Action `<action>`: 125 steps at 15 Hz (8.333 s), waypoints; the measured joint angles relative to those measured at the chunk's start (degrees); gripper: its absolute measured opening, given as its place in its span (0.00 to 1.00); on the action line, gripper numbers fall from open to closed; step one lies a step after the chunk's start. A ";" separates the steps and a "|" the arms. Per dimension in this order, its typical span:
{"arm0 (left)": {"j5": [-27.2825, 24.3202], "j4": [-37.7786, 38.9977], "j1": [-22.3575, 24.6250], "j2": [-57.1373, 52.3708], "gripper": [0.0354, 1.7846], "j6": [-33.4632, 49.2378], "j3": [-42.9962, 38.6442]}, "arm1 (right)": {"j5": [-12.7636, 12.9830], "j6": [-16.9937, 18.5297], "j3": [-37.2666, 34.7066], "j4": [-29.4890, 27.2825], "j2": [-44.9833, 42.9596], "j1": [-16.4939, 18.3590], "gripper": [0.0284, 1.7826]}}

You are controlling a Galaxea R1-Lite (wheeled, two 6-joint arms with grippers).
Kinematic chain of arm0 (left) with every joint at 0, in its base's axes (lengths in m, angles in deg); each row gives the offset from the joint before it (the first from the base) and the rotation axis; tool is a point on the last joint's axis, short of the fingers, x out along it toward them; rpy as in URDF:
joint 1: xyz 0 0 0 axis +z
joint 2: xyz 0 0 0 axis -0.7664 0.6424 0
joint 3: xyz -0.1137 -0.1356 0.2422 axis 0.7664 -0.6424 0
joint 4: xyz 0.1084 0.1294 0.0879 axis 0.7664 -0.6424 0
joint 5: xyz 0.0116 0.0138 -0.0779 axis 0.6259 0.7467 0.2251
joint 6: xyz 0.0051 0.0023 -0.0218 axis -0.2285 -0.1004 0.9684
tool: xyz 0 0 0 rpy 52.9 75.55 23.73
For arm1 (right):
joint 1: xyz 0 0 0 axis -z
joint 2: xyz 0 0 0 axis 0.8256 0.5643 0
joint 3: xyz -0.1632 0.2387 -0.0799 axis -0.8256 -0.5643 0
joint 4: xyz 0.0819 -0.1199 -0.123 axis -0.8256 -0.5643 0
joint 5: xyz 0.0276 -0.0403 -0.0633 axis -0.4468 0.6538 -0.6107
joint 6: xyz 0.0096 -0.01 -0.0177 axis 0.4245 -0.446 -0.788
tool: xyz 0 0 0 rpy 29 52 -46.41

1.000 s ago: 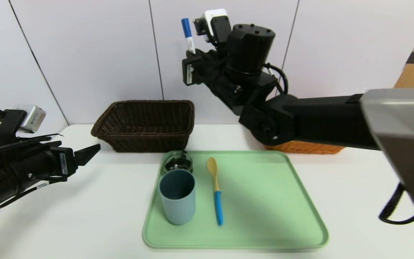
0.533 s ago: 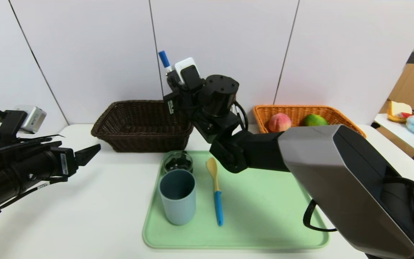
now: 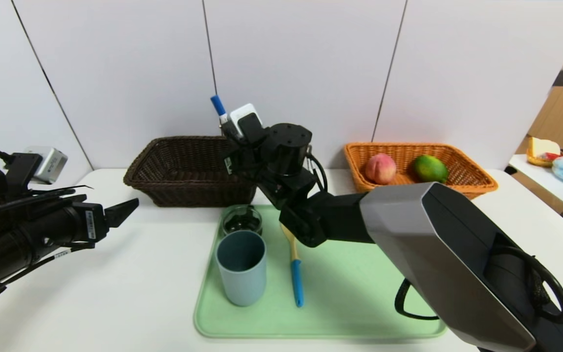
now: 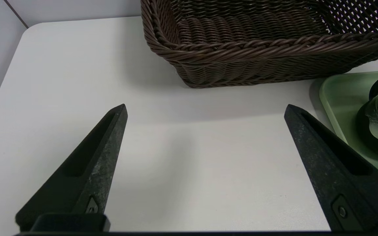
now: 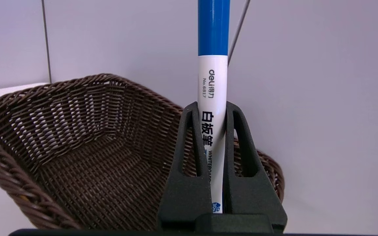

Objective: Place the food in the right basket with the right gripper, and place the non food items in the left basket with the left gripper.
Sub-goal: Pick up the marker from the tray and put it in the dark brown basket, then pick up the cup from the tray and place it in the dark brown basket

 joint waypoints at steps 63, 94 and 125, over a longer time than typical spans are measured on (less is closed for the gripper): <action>-3.58 47.04 -35.62 19.21 0.94 2.80 -21.96 | 10.22 7.50 -82.47 -28.28 -82.98 35.71 0.95; 0.46 47.07 -37.41 17.55 0.63 -3.23 -8.07 | 7.69 8.59 -83.32 -28.27 -81.30 35.79 0.95; -1.55 -6.49 -3.60 32.80 0.69 0.02 39.75 | 7.46 10.03 -86.05 -28.03 -81.09 35.73 0.95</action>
